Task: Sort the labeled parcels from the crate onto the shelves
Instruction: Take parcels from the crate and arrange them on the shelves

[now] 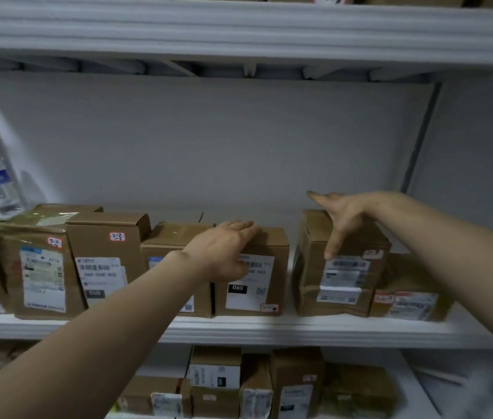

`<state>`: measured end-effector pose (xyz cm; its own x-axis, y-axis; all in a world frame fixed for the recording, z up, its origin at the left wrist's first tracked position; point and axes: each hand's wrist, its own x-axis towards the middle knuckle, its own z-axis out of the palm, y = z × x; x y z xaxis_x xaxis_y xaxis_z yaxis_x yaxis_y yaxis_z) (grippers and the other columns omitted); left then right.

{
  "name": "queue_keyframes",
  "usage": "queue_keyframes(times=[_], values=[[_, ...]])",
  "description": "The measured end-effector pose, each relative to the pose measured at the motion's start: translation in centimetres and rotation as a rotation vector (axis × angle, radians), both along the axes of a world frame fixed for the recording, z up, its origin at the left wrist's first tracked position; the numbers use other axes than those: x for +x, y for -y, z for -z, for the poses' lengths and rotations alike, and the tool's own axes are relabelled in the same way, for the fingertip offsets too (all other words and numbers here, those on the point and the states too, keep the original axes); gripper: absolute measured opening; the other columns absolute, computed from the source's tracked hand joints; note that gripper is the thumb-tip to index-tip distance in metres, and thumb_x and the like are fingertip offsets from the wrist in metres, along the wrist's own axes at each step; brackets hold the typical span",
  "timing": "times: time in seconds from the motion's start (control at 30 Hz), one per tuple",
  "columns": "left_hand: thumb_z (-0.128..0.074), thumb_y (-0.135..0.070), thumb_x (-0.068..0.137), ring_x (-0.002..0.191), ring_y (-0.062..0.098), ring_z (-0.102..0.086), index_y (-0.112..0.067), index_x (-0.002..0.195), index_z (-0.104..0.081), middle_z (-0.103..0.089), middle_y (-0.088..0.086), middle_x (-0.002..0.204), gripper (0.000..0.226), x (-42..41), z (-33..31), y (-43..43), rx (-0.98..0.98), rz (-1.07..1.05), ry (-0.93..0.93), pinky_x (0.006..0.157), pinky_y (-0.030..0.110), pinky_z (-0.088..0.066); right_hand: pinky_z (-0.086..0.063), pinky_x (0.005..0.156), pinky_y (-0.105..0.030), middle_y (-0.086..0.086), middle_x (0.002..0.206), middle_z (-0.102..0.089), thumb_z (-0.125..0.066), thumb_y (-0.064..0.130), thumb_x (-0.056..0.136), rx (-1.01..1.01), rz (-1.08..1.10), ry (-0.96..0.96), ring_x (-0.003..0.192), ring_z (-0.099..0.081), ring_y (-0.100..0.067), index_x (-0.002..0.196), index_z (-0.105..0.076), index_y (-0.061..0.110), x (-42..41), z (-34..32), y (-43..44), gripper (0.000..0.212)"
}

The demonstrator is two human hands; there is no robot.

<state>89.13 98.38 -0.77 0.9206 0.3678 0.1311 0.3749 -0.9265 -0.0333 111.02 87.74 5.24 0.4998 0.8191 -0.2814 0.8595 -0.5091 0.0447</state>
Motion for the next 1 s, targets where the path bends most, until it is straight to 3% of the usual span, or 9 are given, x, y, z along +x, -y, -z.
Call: queue_keyframes(times=[0.3,0.73,0.83,0.93,1.0], values=[[-0.058,-0.026,0.088,0.142,0.016,-0.025,-0.025,0.152,-0.017,-0.021,-0.003,0.157,0.075,1.2,1.0,0.2,-0.013,0.004,-0.018,0.113,0.031,-0.03,-0.032,0.109,-0.044,-0.006,0.151,-0.021,-0.085,0.038,0.062,0.034,-0.056,-0.011,0.137,-0.026,-0.029,0.151,0.007,0.034,1.4,2.4,-0.3,0.128],[-0.059,-0.031,0.087,0.137,0.018,-0.034,-0.022,0.149,-0.024,-0.03,-0.001,0.154,0.072,1.6,0.9,0.3,-0.014,-0.006,-0.009,0.11,0.034,-0.035,-0.029,0.111,-0.045,-0.007,0.157,-0.012,-0.085,0.044,0.061,0.024,-0.095,-0.003,0.142,-0.018,-0.029,0.151,0.012,0.03,0.4,2.7,-1.1,0.132],[-0.06,-0.037,0.086,0.139,0.019,-0.029,-0.02,0.15,-0.02,-0.025,0.0,0.156,0.078,2.2,0.6,0.9,-0.003,-0.018,0.027,0.111,0.031,-0.03,-0.022,0.116,-0.048,-0.002,0.16,0.0,-0.082,0.053,0.06,0.107,-0.089,-0.112,0.146,-0.007,-0.028,0.149,0.015,0.033,0.9,2.4,-0.2,0.134],[-0.059,-0.04,0.086,0.143,0.02,-0.022,-0.019,0.152,-0.017,-0.018,0.001,0.158,0.081,3.4,0.0,2.0,0.037,0.038,0.107,0.113,0.029,-0.023,-0.014,0.117,-0.048,0.001,0.161,0.004,-0.072,0.049,0.074,0.346,-0.014,-0.377,0.147,-0.001,-0.025,0.151,0.005,0.036,3.3,1.4,2.3,0.109],[-0.058,-0.04,0.086,0.143,0.021,-0.022,-0.018,0.151,-0.018,-0.019,0.003,0.158,0.08,4.6,-0.6,3.0,0.071,0.103,0.155,0.114,0.03,-0.023,-0.015,0.117,-0.045,0.0,0.161,-0.004,-0.063,0.035,0.078,0.498,0.068,-0.454,0.147,-0.004,-0.022,0.152,-0.008,0.032,5.4,0.9,4.7,0.092]])
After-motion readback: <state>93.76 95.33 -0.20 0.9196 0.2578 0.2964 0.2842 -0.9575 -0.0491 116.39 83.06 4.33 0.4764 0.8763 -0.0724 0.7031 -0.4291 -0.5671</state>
